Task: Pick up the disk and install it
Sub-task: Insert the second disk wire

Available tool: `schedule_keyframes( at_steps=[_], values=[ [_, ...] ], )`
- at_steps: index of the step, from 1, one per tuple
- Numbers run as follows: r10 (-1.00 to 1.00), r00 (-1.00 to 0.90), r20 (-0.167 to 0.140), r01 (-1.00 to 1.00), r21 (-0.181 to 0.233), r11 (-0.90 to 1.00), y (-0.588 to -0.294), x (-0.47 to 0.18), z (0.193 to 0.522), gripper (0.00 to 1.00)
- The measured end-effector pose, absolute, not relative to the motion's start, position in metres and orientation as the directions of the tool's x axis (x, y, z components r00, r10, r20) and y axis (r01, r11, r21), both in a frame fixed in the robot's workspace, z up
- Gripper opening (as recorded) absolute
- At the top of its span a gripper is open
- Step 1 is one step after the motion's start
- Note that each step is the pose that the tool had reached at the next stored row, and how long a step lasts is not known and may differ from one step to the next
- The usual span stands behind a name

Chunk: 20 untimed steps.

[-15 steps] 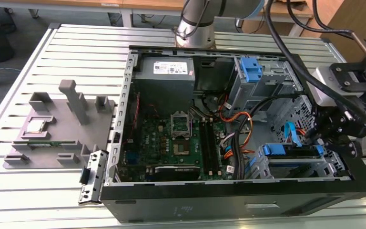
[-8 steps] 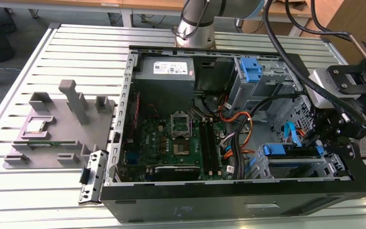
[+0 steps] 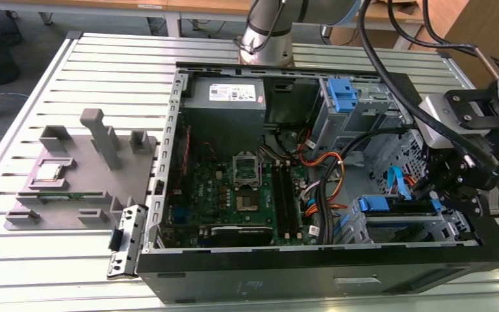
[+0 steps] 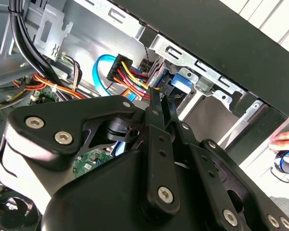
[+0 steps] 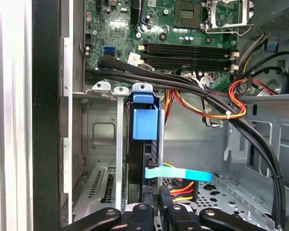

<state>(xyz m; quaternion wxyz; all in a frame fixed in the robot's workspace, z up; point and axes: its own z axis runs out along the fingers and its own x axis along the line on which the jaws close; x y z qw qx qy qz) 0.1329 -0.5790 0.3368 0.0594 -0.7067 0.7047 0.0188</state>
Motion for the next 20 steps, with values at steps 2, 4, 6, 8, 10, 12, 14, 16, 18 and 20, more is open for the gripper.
schedule_keyframes(
  at_steps=[2,4,6,8,10,12,14,16,18,20],
  values=[
    [-0.994,0.006,-0.11,-0.998,-0.058,0.0,-0.579,0.1327,0.3368,0.18],
    [-0.994,0.006,-0.11,-0.998,-0.058,0.0,-0.579,0.1327,0.3368,0.18],
    [-0.994,0.006,-0.11,-0.998,-0.058,0.0,-0.579,0.1327,0.3367,0.18],
    [-0.994,0.006,-0.109,-0.998,-0.059,0.0,-0.5791,0.1327,0.3359,0.18],
    [-0.994,0.006,-0.109,-0.998,-0.059,0.0,-0.5791,0.1327,0.3357,0.18],
    [-0.994,0.006,-0.108,-0.998,-0.059,0.0,-0.5791,0.1327,0.3357,0.18],
    [-0.994,0.006,-0.108,-0.998,-0.059,0.0,-0.5791,0.1326,0.3356,0.18],
    [-0.994,0.006,-0.108,-0.998,-0.059,0.0,-0.579,0.1327,0.3351,0.18],
    [-0.994,0.006,-0.107,-0.998,-0.059,0.0,-0.5791,0.1327,0.3347,0.18],
    [-0.994,0.006,-0.106,-0.998,-0.059,0.0,-0.5791,0.1327,0.3341,0.18]
  ],
)
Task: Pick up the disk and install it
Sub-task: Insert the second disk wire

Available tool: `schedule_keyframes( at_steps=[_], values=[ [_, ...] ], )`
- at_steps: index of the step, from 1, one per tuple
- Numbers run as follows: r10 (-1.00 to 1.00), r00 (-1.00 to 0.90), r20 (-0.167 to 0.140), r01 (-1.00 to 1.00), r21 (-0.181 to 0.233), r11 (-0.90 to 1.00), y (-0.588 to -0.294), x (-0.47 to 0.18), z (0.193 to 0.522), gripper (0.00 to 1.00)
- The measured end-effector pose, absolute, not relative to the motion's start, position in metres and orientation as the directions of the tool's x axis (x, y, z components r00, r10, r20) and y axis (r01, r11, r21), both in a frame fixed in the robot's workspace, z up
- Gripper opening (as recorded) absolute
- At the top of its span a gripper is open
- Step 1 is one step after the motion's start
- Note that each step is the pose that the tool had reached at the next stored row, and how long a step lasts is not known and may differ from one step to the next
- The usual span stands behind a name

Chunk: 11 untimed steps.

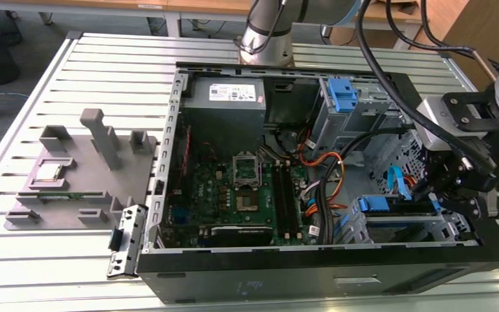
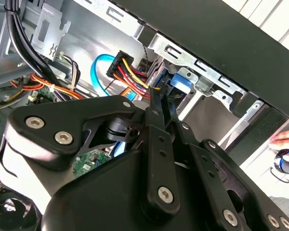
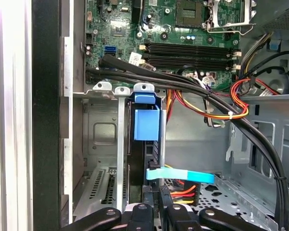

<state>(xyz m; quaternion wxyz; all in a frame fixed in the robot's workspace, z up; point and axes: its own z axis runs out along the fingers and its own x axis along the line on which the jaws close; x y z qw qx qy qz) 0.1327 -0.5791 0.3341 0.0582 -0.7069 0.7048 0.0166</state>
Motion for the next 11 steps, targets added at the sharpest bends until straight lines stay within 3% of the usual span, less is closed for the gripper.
schedule_keyframes(
  at_steps=[10,11],
  values=[
    [-0.995,0.006,-0.104,-0.998,-0.059,0.0,-0.5791,0.1327,0.3335,0.19],
    [-0.995,0.006,-0.104,-0.998,-0.059,0.0,-0.5791,0.1327,0.3335,0.25]
  ],
)
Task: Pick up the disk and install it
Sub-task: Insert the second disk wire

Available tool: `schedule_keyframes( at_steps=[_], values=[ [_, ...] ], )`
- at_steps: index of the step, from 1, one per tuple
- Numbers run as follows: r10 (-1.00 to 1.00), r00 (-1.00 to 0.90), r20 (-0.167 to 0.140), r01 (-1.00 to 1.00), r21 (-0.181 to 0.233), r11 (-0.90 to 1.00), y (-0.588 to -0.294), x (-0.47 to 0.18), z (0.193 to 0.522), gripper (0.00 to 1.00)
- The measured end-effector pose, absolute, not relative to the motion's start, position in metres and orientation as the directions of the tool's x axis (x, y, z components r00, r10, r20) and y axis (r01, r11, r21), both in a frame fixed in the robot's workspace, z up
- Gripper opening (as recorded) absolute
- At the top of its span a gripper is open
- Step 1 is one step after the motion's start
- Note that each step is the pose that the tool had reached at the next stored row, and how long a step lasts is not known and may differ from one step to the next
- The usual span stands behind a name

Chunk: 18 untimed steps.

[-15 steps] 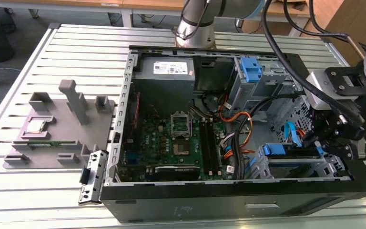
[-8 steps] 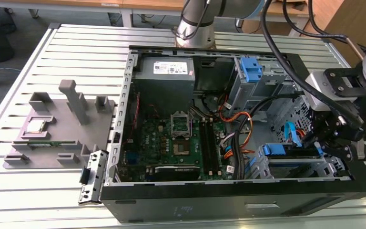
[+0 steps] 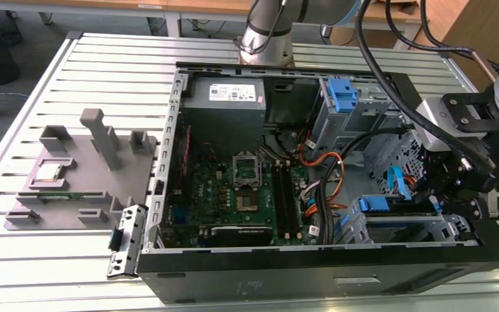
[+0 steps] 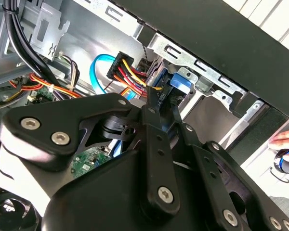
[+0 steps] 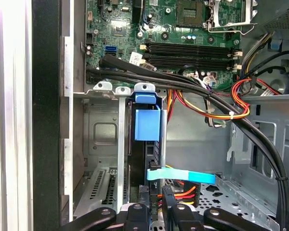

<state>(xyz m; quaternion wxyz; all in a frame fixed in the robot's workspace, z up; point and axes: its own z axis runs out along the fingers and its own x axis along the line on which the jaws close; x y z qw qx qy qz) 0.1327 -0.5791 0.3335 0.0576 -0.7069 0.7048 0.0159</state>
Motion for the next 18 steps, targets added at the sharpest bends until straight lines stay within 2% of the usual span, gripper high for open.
schedule_keyframes(
  at_steps=[14,16,17,18],
  values=[
    [-0.995,0.006,-0.101,-0.998,-0.059,0.0,-0.5791,0.1326,0.3313,0.25],
    [-0.995,0.006,-0.1,-0.998,-0.059,0.0,-0.5792,0.1327,0.3314,0.24],
    [-0.995,0.006,-0.1,-0.998,-0.059,0.0,-0.5792,0.1327,0.3314,0.18],
    [-0.995,0.006,-0.1,-0.998,-0.059,0.0,-0.5791,0.1327,0.3314,0.18]
  ],
)
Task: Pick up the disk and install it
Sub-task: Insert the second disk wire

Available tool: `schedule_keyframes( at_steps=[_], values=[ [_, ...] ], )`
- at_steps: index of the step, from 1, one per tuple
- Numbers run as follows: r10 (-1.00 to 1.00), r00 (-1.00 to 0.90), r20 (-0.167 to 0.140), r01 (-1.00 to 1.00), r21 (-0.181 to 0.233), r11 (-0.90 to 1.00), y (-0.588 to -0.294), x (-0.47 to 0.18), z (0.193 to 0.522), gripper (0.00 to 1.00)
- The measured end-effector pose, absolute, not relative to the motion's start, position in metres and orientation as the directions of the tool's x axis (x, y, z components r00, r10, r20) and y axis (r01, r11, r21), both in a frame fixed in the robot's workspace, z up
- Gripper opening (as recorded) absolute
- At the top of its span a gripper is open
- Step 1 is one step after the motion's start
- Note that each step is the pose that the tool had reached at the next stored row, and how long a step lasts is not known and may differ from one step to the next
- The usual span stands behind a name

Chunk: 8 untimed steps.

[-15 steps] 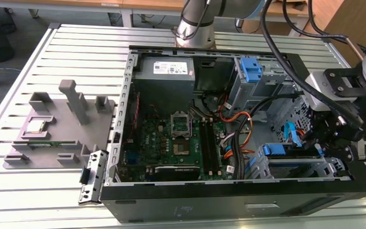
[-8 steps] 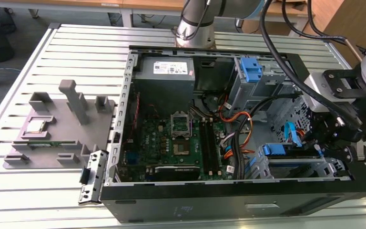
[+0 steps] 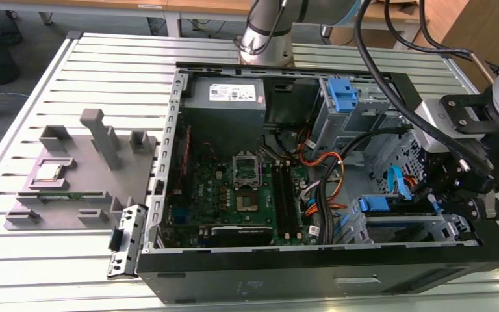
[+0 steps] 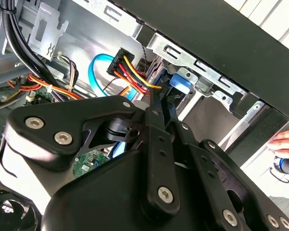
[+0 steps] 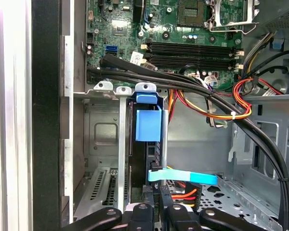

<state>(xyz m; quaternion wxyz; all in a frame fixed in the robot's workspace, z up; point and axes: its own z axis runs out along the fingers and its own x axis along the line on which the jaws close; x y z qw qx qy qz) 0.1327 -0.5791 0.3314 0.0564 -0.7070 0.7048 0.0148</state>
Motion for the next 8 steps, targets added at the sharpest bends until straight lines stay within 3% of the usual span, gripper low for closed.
schedule_keyframes(
  at_steps=[8],
  values=[
    [-0.995,0.006,-0.101,-0.998,-0.059,0.0,-0.5791,0.1326,0.3332,0.17]
  ],
)
